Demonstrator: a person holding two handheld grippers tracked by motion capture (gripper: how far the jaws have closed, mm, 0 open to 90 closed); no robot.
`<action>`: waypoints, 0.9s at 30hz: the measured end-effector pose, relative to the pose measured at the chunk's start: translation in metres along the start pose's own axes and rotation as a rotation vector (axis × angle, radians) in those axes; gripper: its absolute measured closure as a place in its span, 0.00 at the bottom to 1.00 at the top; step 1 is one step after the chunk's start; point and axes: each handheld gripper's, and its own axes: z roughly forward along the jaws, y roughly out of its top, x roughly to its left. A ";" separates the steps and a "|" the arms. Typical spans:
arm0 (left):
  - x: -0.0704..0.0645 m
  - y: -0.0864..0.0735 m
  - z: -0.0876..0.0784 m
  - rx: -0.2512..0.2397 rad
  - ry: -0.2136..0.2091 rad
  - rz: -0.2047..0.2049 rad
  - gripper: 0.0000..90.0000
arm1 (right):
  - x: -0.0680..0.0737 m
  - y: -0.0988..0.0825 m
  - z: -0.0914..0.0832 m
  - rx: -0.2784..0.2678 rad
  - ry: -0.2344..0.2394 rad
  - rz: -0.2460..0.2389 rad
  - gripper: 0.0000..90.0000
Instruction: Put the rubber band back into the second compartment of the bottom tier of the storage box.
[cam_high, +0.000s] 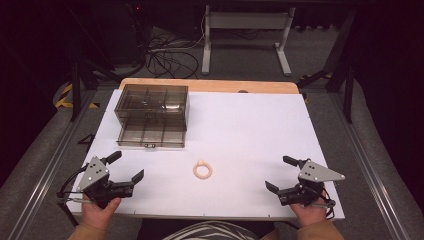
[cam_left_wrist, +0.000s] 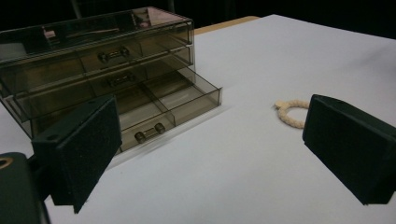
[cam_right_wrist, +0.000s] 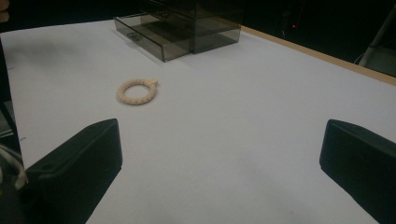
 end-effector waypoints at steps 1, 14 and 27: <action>0.000 0.000 0.000 0.000 -0.006 -0.004 0.06 | 0.000 0.000 0.000 -0.002 0.003 0.004 0.00; -0.002 0.003 0.000 0.004 -0.006 0.007 0.06 | 0.002 0.000 0.000 -0.002 0.014 0.003 0.01; -0.003 0.006 0.004 0.021 -0.031 -0.003 0.07 | 0.003 -0.001 0.000 -0.004 0.020 0.005 0.02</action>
